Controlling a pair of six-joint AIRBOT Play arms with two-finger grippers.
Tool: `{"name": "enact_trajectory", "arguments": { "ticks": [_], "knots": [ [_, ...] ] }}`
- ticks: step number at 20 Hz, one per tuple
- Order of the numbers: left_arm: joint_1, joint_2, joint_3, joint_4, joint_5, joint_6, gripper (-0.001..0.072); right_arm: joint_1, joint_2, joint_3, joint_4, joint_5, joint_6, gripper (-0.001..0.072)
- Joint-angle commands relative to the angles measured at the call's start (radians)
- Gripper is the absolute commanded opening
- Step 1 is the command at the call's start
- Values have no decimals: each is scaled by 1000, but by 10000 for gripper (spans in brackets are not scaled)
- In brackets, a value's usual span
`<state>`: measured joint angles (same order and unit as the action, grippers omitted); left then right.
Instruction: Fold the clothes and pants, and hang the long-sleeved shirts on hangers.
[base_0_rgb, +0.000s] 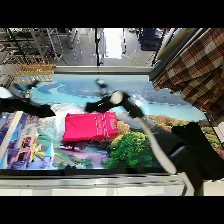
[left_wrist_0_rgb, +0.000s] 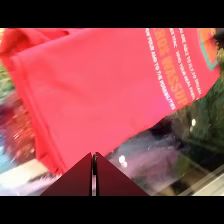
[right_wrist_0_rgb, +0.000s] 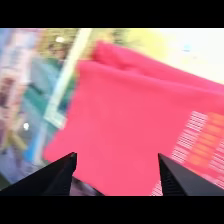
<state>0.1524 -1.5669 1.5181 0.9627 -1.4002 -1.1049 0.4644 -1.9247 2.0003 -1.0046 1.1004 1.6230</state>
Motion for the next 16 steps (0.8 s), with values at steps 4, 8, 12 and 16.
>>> {"name": "enact_trajectory", "arguments": {
  "ticks": [4, 8, 12, 16],
  "knots": [
    [-150, -260, 2, 8, 94, -61, 11, -322, 80, -214, 48, 333, -77, 665],
    [-150, -328, 3, 42, 98, -105, 10, -338, 5, -355, 199, 177, -183, 705],
    [-153, -338, 8, 40, 108, -103, 9, -324, -107, -351, 420, 108, -285, 704],
    [-153, -334, 53, 39, 97, -104, 10, -229, -209, -275, 563, 108, -298, 625]
  ]
}}
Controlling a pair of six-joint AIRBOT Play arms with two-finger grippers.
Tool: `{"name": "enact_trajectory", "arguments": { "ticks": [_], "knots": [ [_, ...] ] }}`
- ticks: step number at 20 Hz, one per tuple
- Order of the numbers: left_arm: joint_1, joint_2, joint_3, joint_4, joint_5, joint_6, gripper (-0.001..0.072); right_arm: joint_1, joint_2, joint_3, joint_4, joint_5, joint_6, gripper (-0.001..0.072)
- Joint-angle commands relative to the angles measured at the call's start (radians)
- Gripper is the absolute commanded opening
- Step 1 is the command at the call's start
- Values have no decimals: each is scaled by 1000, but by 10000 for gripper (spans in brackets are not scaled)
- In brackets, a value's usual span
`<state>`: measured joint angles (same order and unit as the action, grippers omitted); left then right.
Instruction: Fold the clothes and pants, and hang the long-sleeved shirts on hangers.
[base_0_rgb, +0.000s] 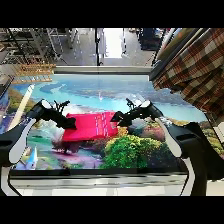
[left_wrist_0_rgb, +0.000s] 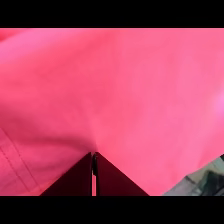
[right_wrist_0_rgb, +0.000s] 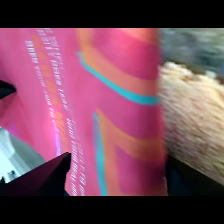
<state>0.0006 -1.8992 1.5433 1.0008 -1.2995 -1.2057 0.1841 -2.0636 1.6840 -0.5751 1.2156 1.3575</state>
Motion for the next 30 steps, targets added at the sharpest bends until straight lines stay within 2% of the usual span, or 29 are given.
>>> {"name": "enact_trajectory", "arguments": {
  "ticks": [1, 2, 3, 6, 10, 12, 15, 19, 22, 25, 27, 30],
  "knots": [
    [-1, 5, 47, 1, -15, -4, 10, 82, -94, 87, 134, -29, 2, 499],
    [-1, 20, 66, 1, -43, -4, 10, 104, -108, 129, 133, -57, 29, 211],
    [2, 44, 88, 2, -93, -3, 10, 113, -104, 164, 123, -79, 33, 24],
    [23, 189, 127, -7, -254, -3, 11, 75, -3, 235, -19, -47, 118, 22],
    [37, 433, 126, -32, -422, -3, 11, -107, 264, 235, -263, 49, 292, 22],
    [37, 536, 121, -32, -445, -2, 11, -235, 402, 234, -365, 99, 357, 21],
    [37, 646, 121, -32, -445, -2, 10, -490, 578, 232, -467, 169, 381, 21],
    [36, 728, 121, -32, -445, 1, 11, -896, 694, 149, -481, 251, 344, 21],
    [35, 743, 121, -32, -445, 1, 11, -1146, 739, -72, -496, 320, 260, 21],
    [35, 742, 121, -32, -444, 1, 11, -1315, 771, -351, -507, 351, 171, 21],
    [35, 742, 121, -32, -444, 1, 11, -1397, 776, -497, -577, 356, 120, 21],
    [34, 742, 121, -32, -444, 1, 11, -1489, 775, -625, -762, 338, 50, 24]
  ]
}}
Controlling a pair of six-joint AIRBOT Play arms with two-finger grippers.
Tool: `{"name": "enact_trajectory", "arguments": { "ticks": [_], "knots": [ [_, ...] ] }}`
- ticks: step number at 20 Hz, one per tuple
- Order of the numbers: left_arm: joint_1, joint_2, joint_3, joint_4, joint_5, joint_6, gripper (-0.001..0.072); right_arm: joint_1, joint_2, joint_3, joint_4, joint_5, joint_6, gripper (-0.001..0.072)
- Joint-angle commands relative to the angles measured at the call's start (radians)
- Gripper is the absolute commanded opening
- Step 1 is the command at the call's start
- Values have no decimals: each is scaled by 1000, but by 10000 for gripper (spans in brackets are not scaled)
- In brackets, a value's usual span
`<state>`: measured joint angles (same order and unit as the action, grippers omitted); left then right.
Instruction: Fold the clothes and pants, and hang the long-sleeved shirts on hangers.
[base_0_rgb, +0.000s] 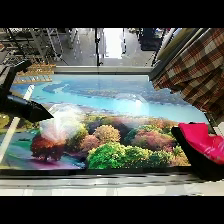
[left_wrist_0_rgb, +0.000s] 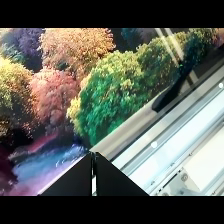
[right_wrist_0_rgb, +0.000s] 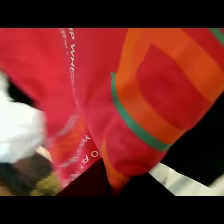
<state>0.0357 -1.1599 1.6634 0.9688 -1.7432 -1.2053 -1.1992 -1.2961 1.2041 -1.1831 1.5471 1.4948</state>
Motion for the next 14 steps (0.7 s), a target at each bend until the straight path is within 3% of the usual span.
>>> {"name": "enact_trajectory", "arguments": {
  "ticks": [1, 3, 6, 8, 10, 12, 14],
  "knots": [
    [-1, 2, 1, 0, 5, 1, 11, -125, 7, -169, -178, -13, -127, 80],
    [0, 2, 1, 0, 42, 1, 11, -137, 6, -162, -196, -48, -191, 630],
    [0, 2, 2, 39, 75, 0, 11, -80, 14, 14, -165, -29, -119, 637],
    [0, 2, 2, 165, 76, -5, 11, 23, 36, 136, -32, -18, -111, 636],
    [0, 2, 1, 412, 84, -65, 11, 186, 70, 167, 172, -24, -175, 636],
    [4, 2, 1, 707, 88, -182, 12, 399, 81, 165, 264, -31, -191, 627],
    [12, 3, 1, 834, 77, -290, 12, 642, 80, 163, 217, -72, -190, 485]
  ]
}}
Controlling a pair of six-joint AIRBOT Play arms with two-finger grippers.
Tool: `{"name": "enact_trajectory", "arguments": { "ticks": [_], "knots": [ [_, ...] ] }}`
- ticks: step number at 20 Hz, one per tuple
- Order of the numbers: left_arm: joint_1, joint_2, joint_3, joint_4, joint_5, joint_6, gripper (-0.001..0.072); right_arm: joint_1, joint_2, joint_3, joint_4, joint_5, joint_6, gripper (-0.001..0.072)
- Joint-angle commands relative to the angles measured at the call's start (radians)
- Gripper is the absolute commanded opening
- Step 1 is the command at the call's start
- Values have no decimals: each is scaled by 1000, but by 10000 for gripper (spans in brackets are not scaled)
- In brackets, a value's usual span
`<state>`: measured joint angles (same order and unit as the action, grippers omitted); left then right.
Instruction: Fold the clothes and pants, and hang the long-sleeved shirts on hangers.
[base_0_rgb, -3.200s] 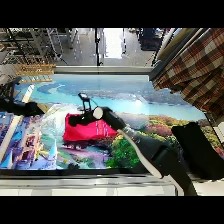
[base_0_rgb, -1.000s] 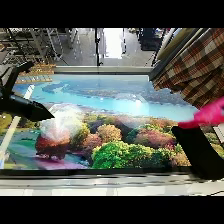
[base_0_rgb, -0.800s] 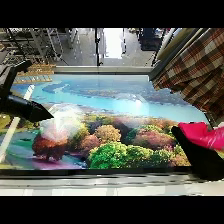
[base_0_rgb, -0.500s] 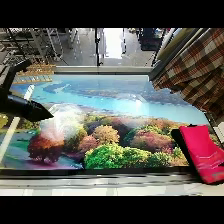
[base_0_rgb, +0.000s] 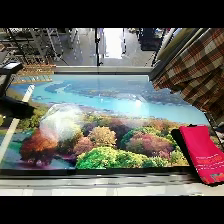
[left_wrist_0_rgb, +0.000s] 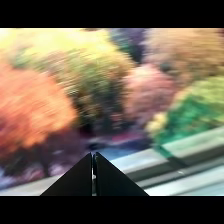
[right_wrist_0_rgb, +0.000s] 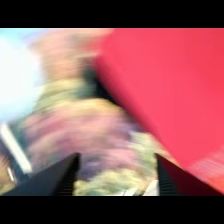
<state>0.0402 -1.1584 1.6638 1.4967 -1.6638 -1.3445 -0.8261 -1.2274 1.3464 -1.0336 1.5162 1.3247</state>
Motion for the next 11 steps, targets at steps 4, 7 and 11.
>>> {"name": "enact_trajectory", "arguments": {
  "ticks": [4, 7, 11],
  "knots": [
    [10, 1, 1, 309, -4, -212, 12, 656, 11, 21, -211, -300, -37, 169],
    [10, 1, 1, 309, -4, -212, 12, 779, 12, 21, -359, -473, -37, 49],
    [10, 1, 1, 309, -4, -212, 12, 816, 12, 21, -351, -610, -36, 193]
  ]
}}
